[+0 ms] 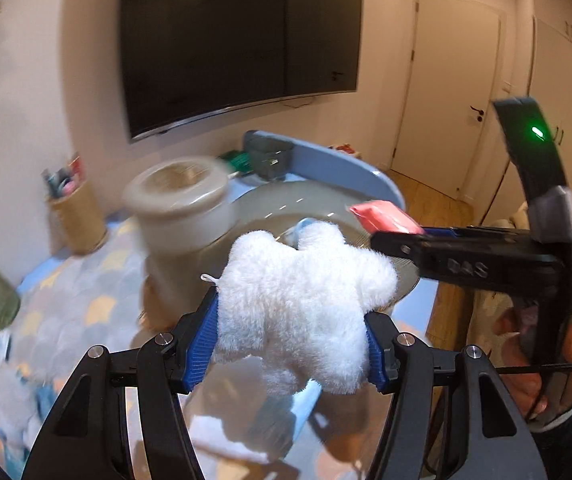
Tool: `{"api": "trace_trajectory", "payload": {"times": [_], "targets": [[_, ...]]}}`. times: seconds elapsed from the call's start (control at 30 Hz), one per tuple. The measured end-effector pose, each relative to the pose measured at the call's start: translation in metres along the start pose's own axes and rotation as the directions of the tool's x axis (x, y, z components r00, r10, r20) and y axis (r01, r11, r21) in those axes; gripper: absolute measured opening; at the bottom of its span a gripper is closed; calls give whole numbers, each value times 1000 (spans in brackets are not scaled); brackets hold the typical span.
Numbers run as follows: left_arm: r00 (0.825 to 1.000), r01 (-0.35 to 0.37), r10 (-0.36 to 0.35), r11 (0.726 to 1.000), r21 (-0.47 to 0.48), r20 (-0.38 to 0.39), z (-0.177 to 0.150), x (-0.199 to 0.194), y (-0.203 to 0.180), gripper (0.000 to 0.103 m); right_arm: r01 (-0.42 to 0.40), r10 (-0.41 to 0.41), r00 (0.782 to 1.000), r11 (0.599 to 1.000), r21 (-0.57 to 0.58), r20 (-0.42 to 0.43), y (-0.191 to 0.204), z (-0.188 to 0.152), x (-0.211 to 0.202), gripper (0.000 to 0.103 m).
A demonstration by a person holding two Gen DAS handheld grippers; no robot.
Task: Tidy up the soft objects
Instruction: 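Carry plush and pouch to glass plate and open both tools, then move both tools back to bed toward fuzzy ball and plaid items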
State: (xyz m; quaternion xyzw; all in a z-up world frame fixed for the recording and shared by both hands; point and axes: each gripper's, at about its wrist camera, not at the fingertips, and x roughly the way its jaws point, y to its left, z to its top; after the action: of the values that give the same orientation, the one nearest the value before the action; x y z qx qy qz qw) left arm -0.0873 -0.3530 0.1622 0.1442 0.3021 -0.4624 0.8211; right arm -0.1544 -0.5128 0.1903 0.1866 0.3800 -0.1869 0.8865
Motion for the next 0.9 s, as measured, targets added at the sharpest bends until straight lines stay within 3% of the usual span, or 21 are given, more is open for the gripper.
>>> {"api": "trace_trajectory", "payload": {"times": [0.23, 0.3, 0.33, 0.37, 0.47, 0.7, 0.9], "targets": [[1000, 10, -10, 999, 30, -1, 23, 40, -30, 65, 58, -56, 998, 993, 104, -23, -40, 31, 15, 41], [1000, -30, 30, 997, 68, 7, 25, 54, -35, 74, 57, -53, 998, 991, 125, -35, -48, 38, 21, 48], [999, -39, 39, 996, 79, 1, 25, 60, -37, 75, 61, -56, 998, 990, 127, -41, -50, 39, 23, 63], [999, -40, 41, 996, 82, -10, 24, 65, -39, 75, 67, -61, 997, 989, 128, -46, -52, 41, 25, 71], [1000, 2, 0, 996, 95, -25, 19, 69, -44, 75, 50, -42, 998, 988, 150, -54, -62, 40, 28, 72], [997, 69, -71, 993, 100, 9, 6, 34, -39, 75, -14, 24, 999, 984, 180, -49, -67, 26, 15, 72], [997, 53, -55, 998, 40, 47, -14, -22, -11, 75, -42, 47, 998, 991, 127, -37, -43, 12, -5, 72]]}}
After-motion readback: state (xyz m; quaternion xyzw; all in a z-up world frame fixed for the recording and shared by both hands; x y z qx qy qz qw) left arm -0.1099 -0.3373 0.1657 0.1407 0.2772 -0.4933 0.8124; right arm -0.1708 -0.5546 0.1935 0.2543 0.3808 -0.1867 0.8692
